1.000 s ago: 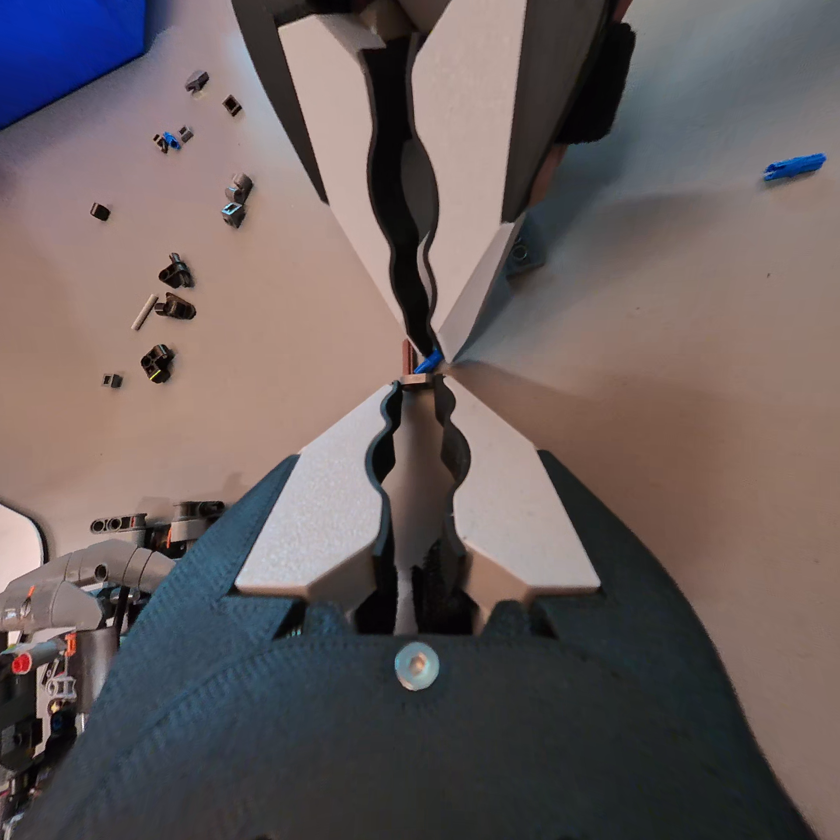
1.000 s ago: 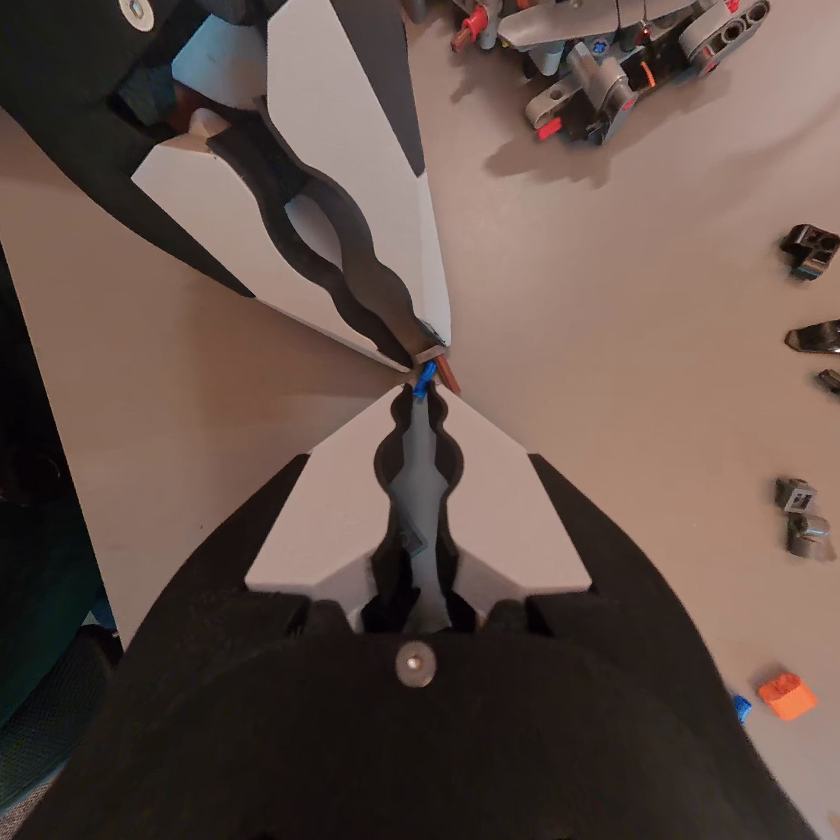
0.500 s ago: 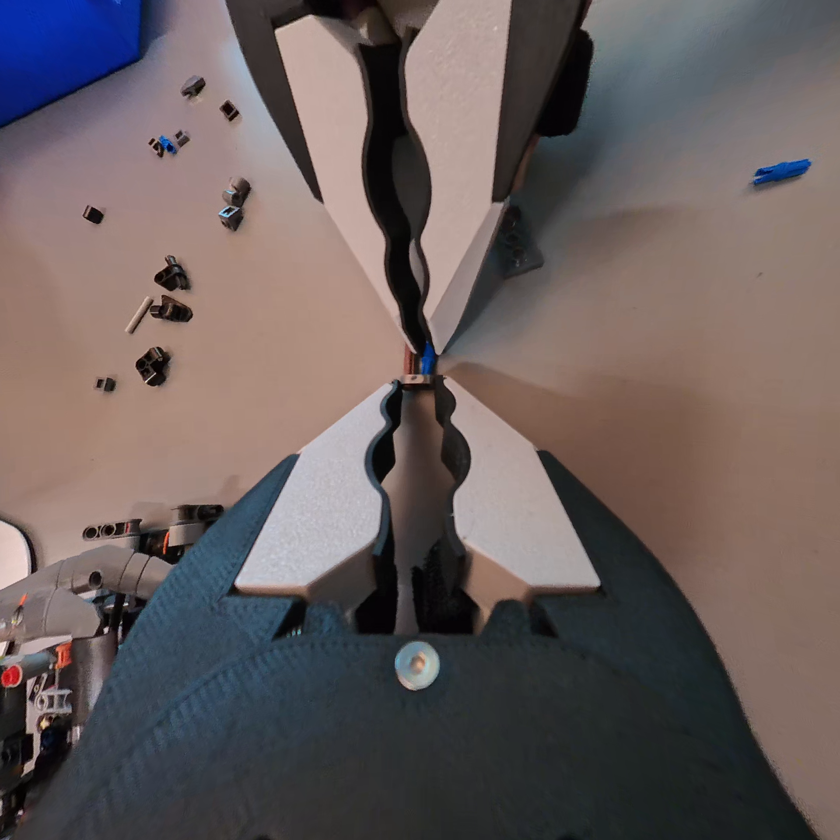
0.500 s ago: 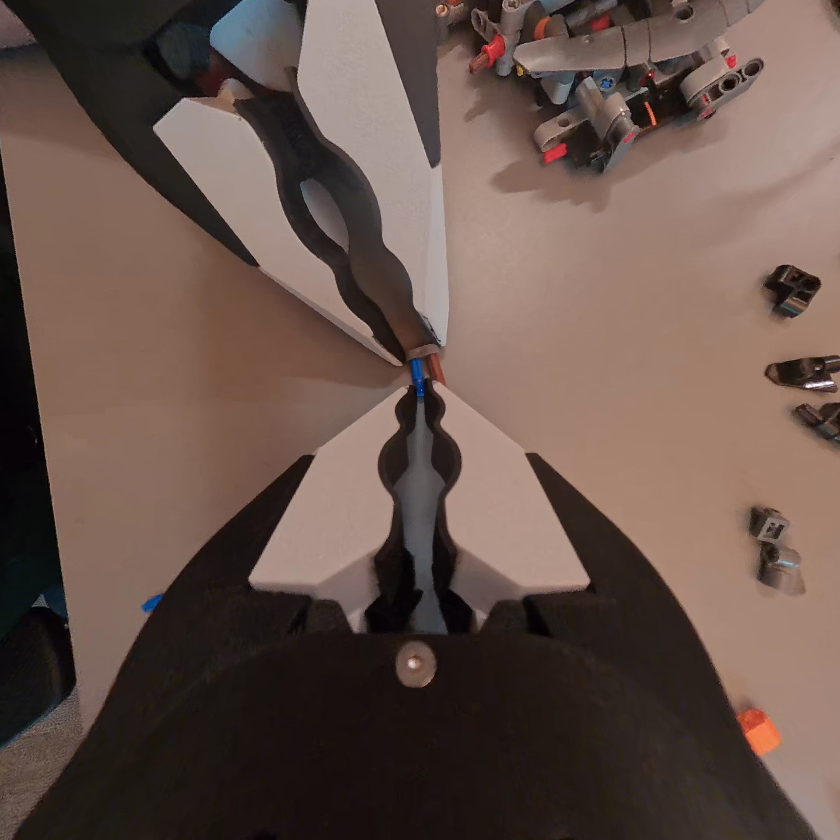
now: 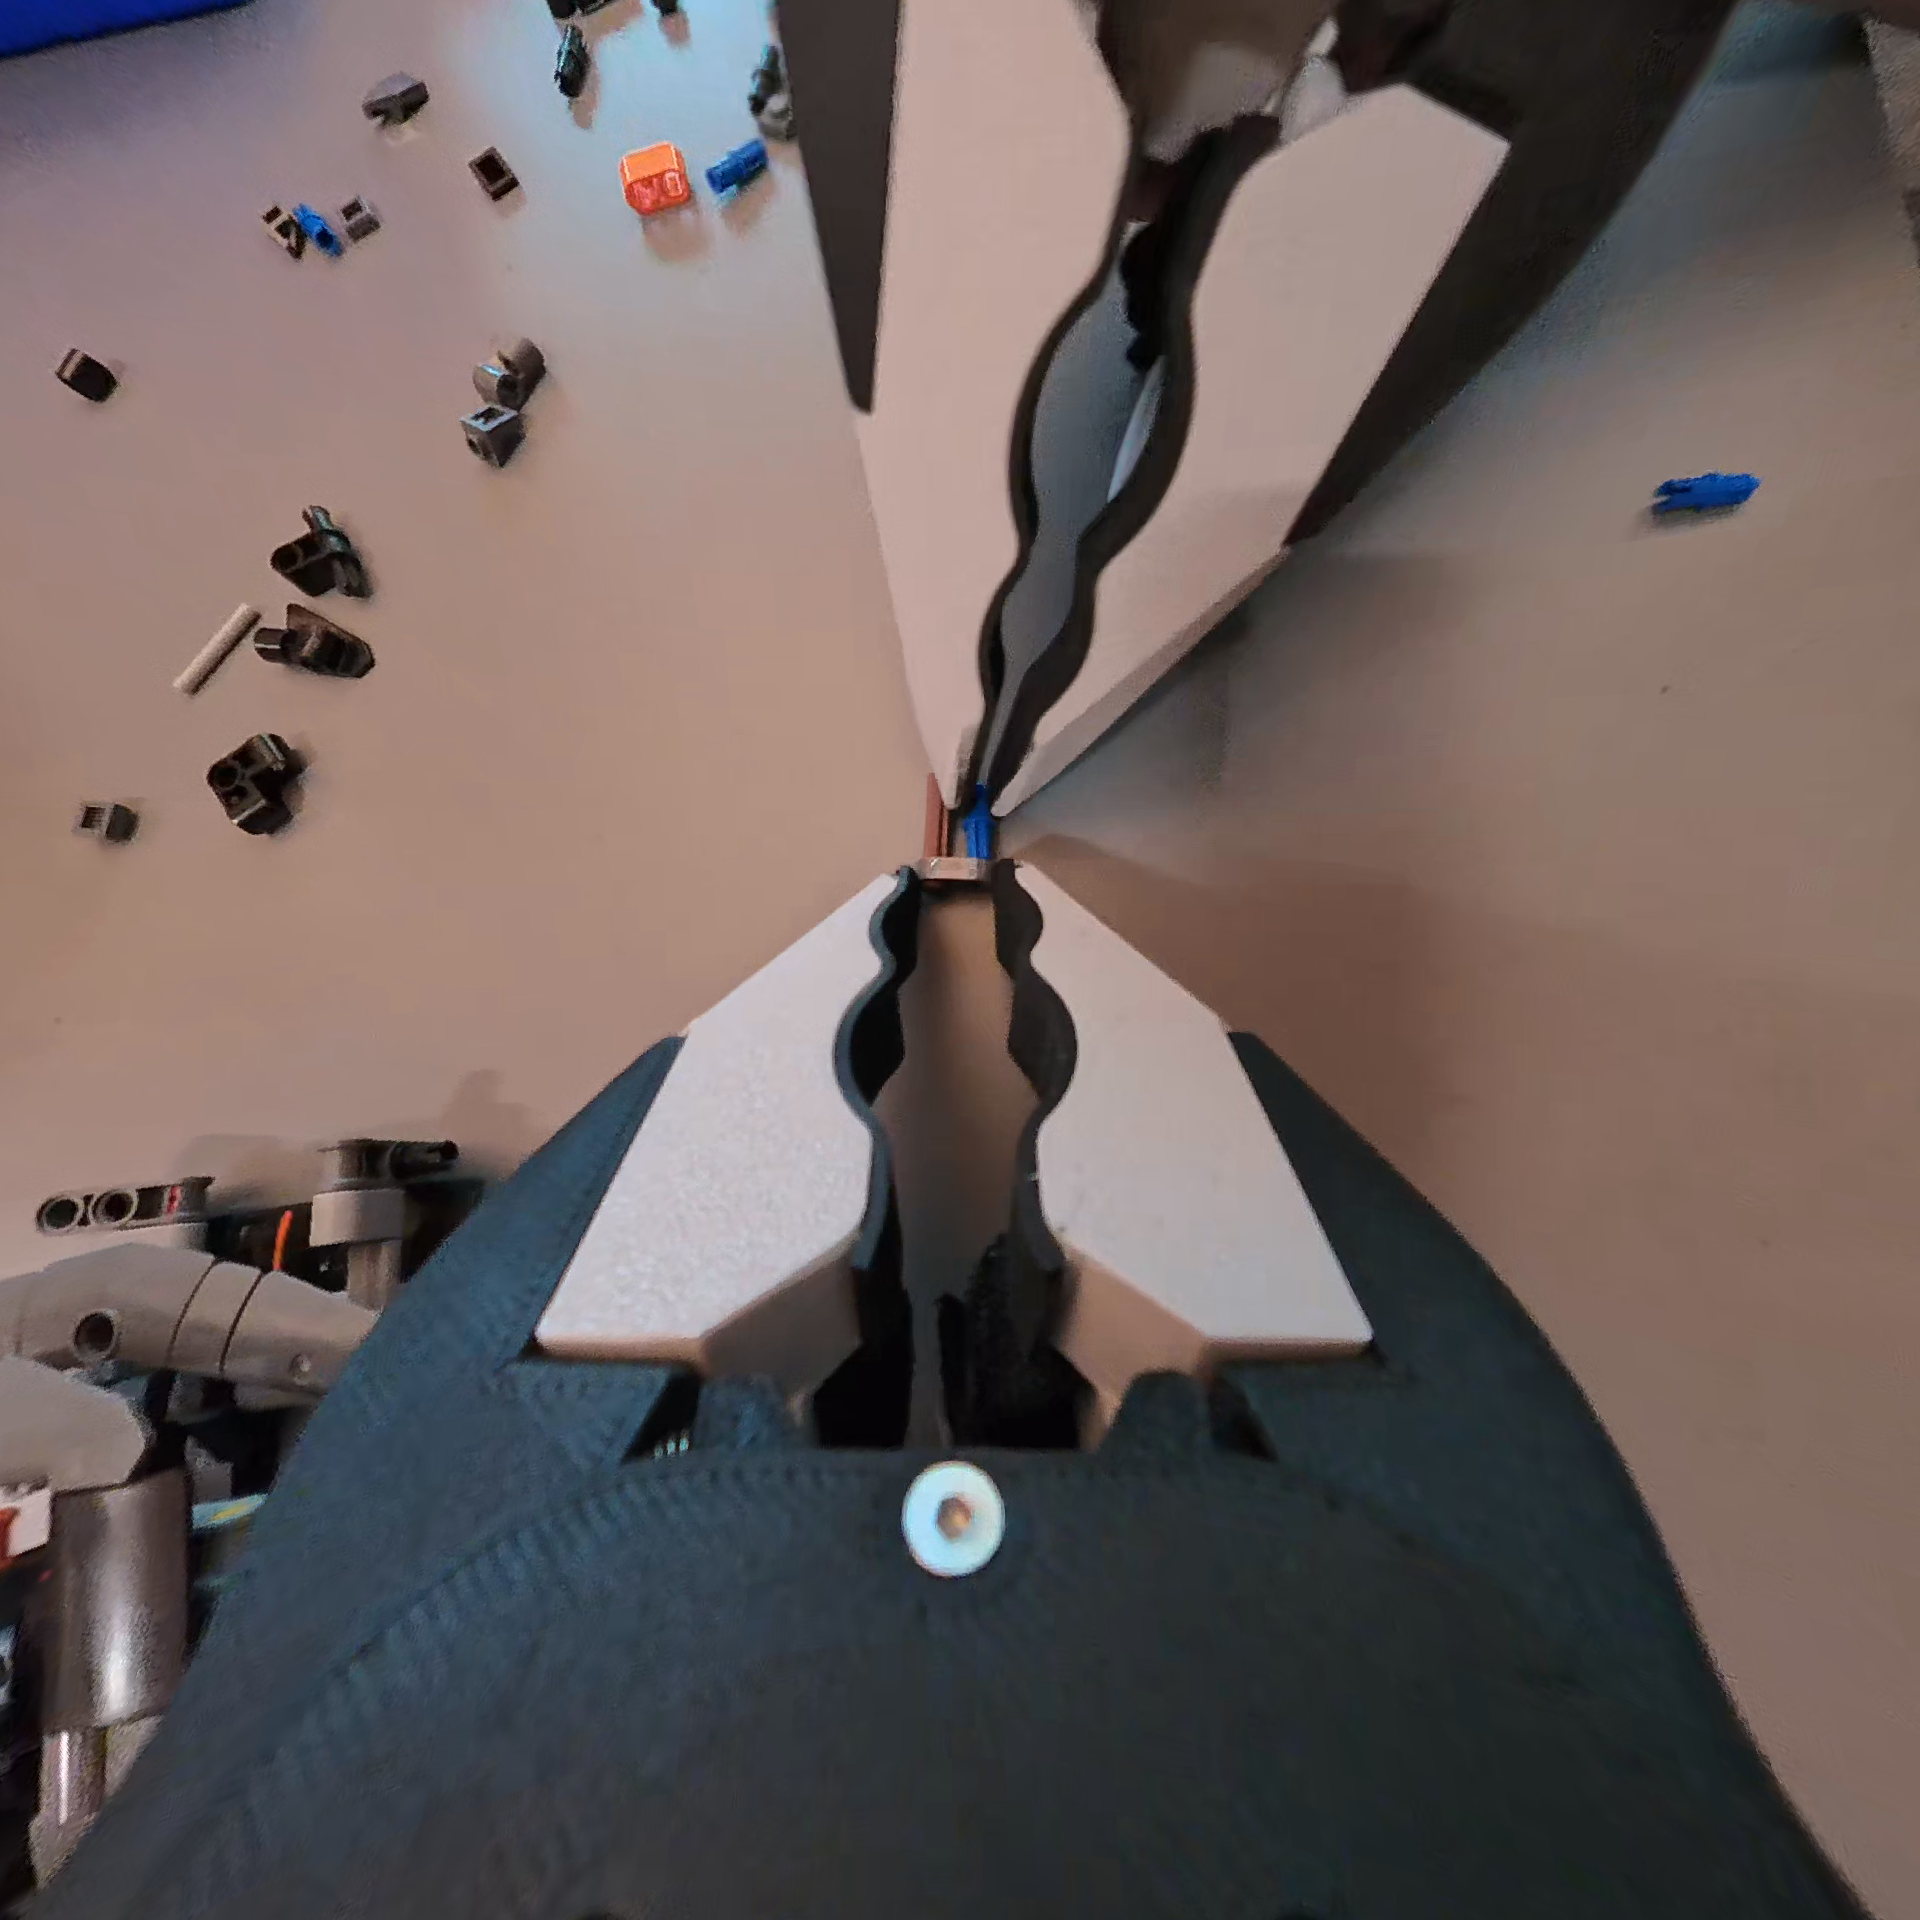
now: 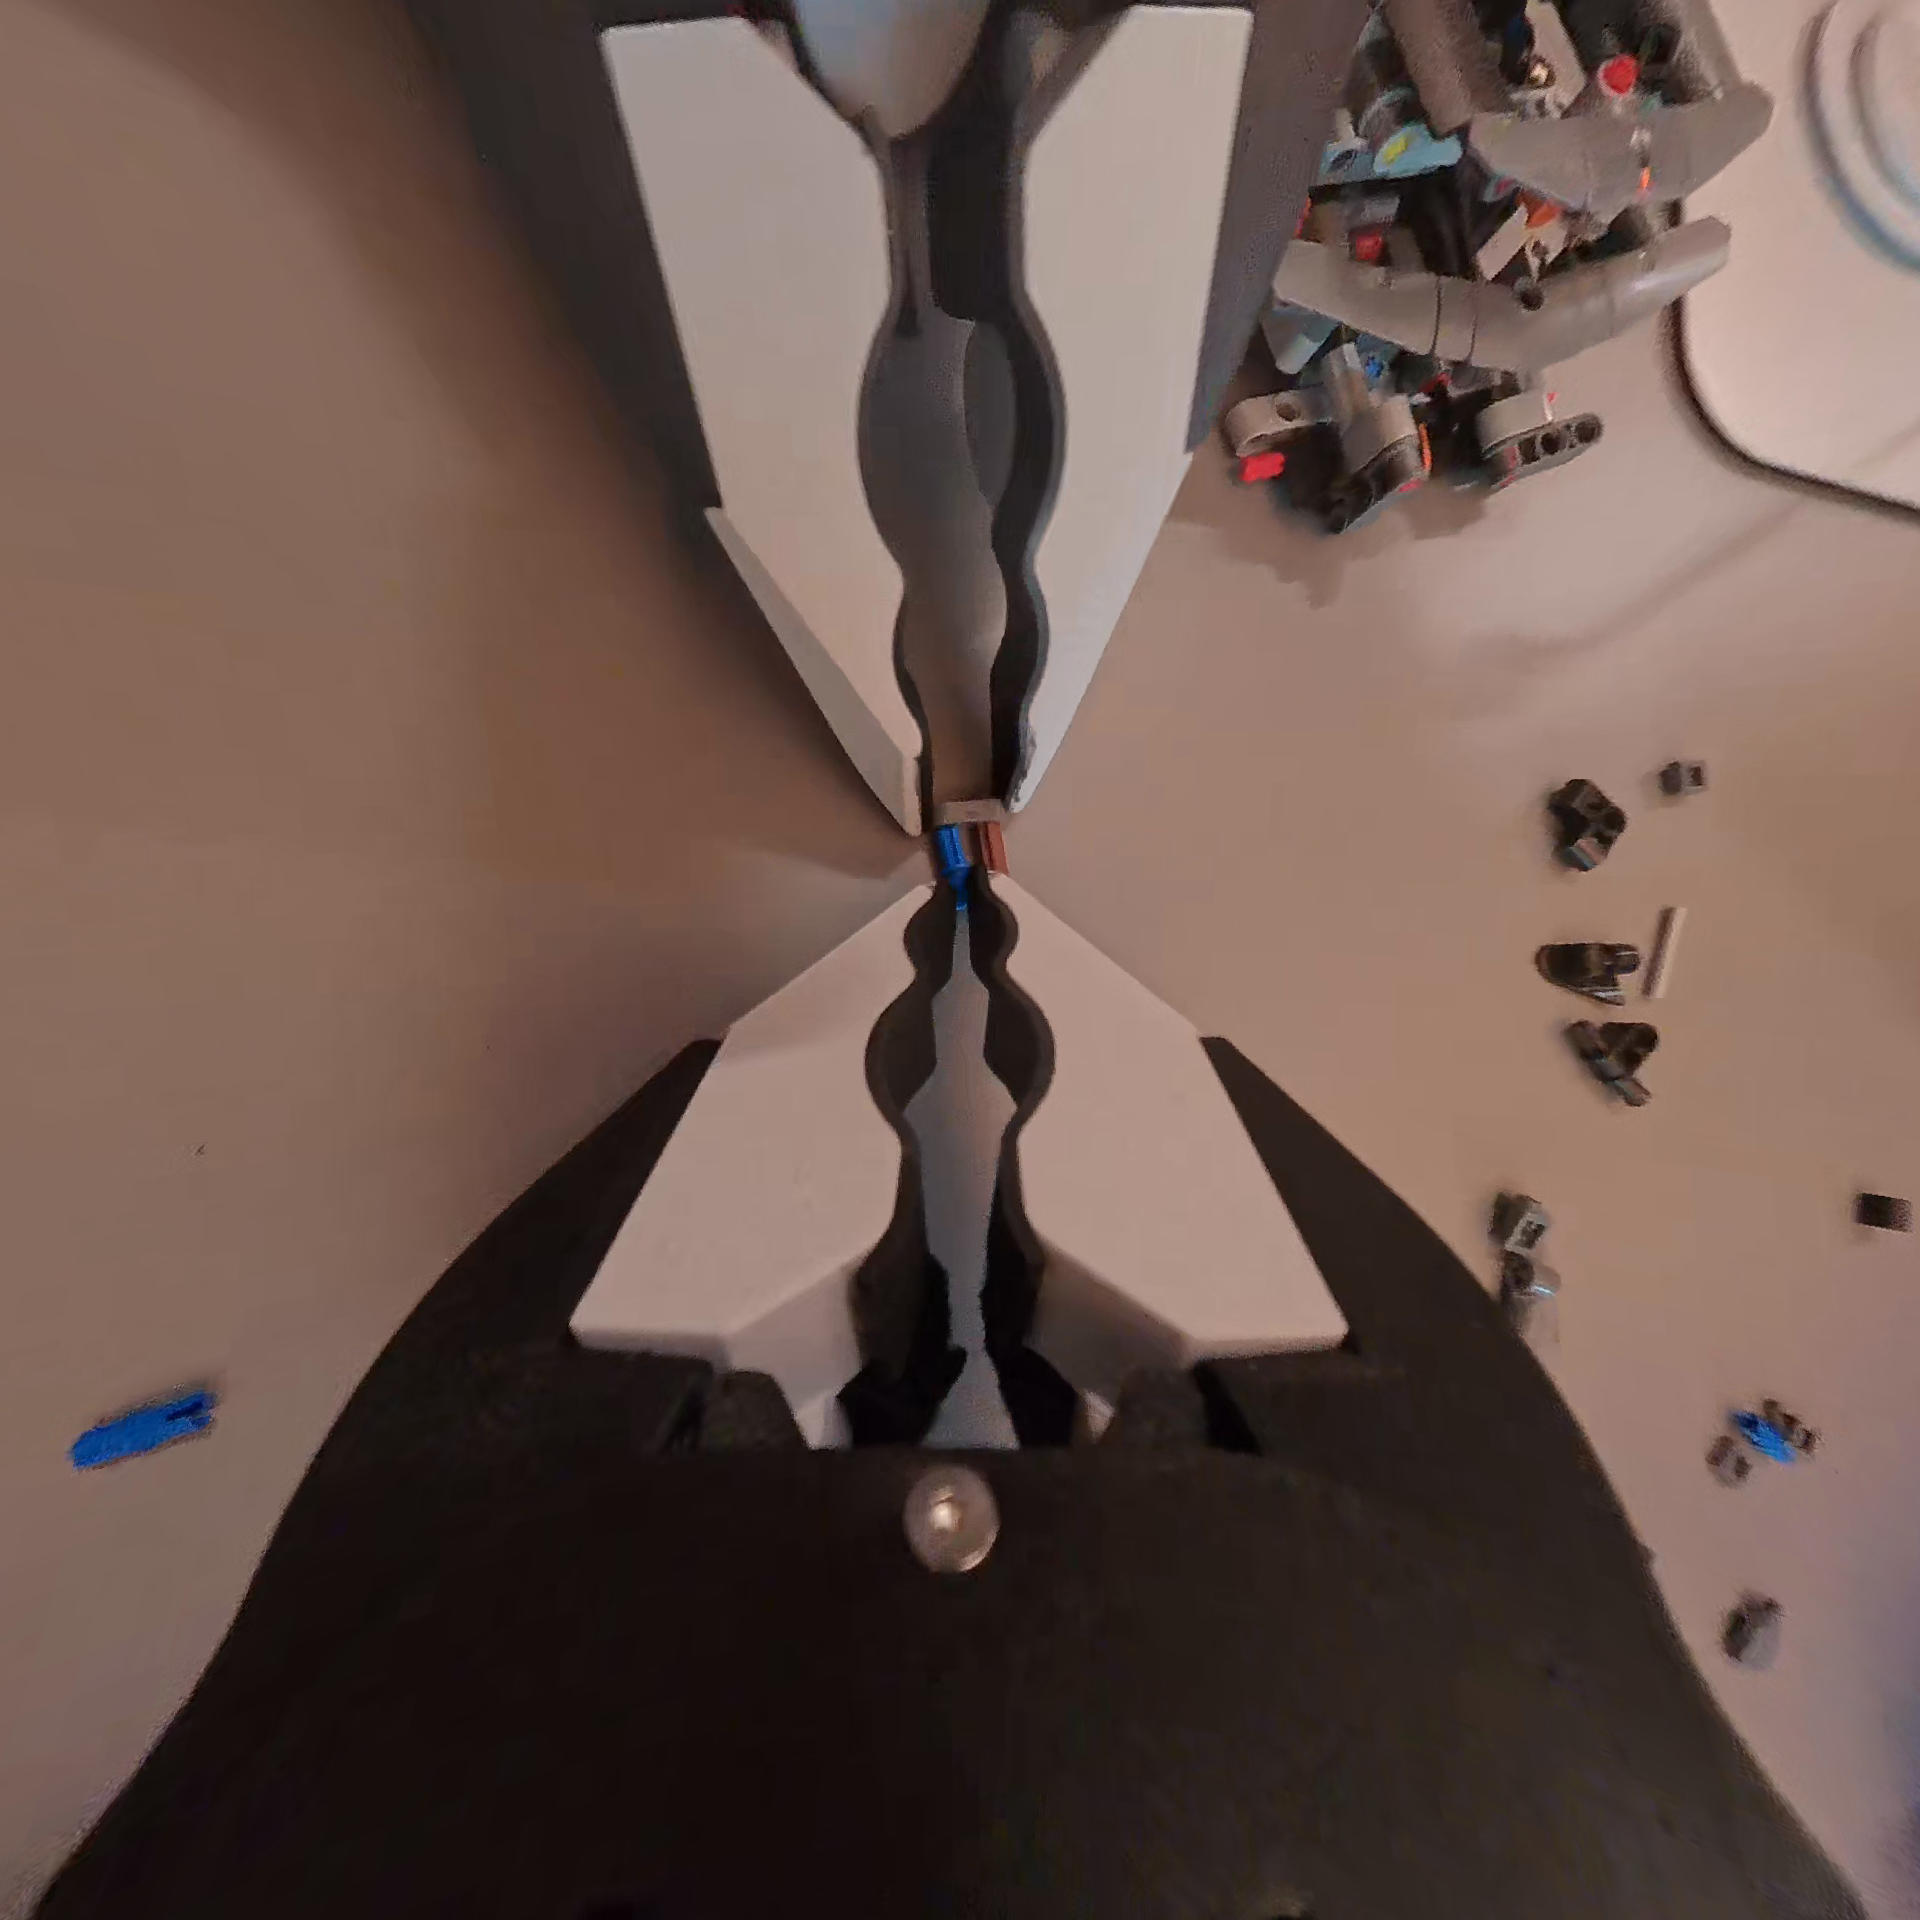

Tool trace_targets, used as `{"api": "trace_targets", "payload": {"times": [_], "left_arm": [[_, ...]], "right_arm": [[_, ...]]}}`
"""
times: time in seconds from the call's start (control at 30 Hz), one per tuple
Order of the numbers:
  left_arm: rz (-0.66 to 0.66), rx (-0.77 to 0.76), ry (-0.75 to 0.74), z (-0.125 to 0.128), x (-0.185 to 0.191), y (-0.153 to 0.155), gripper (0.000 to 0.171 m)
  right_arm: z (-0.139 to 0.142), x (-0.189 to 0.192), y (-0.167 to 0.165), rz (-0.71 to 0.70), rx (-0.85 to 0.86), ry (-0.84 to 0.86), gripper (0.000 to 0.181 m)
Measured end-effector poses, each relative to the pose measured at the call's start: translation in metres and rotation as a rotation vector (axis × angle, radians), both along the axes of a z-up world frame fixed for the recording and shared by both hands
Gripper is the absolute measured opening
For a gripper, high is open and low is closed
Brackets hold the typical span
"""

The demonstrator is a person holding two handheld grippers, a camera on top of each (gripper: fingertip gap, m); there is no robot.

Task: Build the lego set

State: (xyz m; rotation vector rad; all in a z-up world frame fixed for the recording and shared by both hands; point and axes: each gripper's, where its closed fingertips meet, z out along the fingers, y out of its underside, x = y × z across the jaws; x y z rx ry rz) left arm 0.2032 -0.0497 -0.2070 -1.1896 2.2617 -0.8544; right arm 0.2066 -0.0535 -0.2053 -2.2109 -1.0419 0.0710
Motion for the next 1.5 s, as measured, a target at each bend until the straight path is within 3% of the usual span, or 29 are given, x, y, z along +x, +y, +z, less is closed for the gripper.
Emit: {"api": "trace_targets", "payload": {"times": [0.47, 1.07, 1.5], "left_arm": [[0.006, -0.042, 0.008, 0.0000, 0.0007, 0.0012, 0.014], [0.013, -0.063, 0.013, 0.0004, 0.0012, 0.0016, 0.013], [0.022, -0.050, 0.010, 0.0000, 0.0012, 0.0026, 0.013]], "right_arm": [[0.0014, 0.0016, 0.0030, -0.081, 0.221, -0.235, 0.000], [0.0015, 0.0020, 0.0033, -0.149, 0.274, -0.366, 0.000], [0.0023, -0.0040, 0.0029, -0.174, 0.259, -0.283, 0.000]]}}
